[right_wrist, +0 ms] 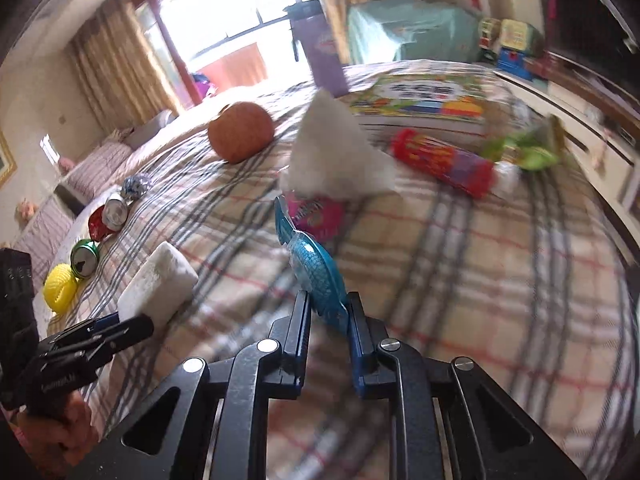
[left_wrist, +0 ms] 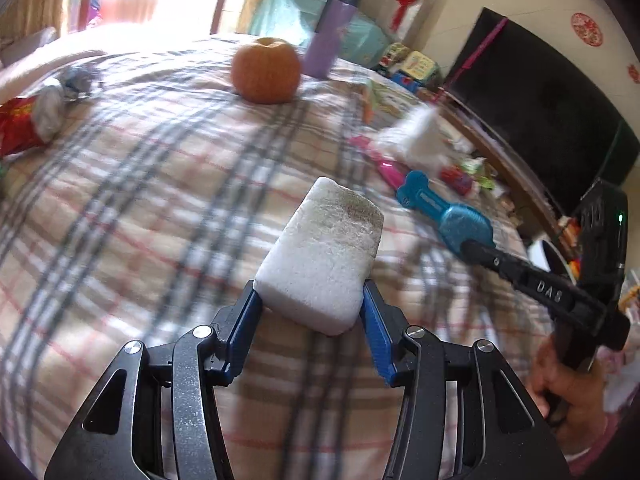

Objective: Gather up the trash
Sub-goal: 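Carry the sponge in the left tool while the right tool carries the blue brush over the bin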

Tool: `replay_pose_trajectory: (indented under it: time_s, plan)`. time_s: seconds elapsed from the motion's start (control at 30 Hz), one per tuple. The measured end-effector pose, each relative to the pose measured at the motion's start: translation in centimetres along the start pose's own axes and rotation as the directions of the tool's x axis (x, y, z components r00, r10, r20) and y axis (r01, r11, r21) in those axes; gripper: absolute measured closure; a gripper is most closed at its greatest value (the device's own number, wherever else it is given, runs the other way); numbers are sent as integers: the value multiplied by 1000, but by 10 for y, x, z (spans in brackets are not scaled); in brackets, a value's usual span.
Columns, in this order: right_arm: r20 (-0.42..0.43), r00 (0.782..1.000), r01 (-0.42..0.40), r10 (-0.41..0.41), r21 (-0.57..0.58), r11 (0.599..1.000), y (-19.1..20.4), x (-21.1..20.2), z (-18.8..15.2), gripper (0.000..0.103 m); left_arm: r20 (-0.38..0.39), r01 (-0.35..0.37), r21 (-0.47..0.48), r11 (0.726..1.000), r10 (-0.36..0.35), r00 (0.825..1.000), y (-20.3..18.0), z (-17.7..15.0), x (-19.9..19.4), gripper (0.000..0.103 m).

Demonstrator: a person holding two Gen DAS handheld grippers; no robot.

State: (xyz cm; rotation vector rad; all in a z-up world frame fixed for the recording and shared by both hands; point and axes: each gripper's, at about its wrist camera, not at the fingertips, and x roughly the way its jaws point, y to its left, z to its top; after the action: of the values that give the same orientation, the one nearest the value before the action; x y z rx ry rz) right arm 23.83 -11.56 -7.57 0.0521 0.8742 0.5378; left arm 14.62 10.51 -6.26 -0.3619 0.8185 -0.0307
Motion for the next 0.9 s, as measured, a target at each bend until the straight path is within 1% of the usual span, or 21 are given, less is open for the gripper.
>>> replay_pose_trajectory:
  time_s: [0.07,0.17,0.43,0.7,0.9]
  plan:
    - [13,1000,11,-11,28,1000,-10,-13,-8,86,-3,15,31,999,-14,1000,-16,-3,2,54]
    - [30,999,25,-27,68,997,-24,-30,-20,86,-20,62,65,996,-61,998,-40,-8,6,54]
    - [71,995,59,-71,154,986,-55,-72,-47,86,-54,151,178,972,-144,988,-107,-18,12,54]
    - [126,982,106,-138,234,967,-86,-117,-70,87,-92,203,248,947,-186,978,-154,-24,22,54]
    - [158,971,129,-178,280,951,-106,-144,-83,87,-111,234,297,926,-210,971,-184,-31,22,54]
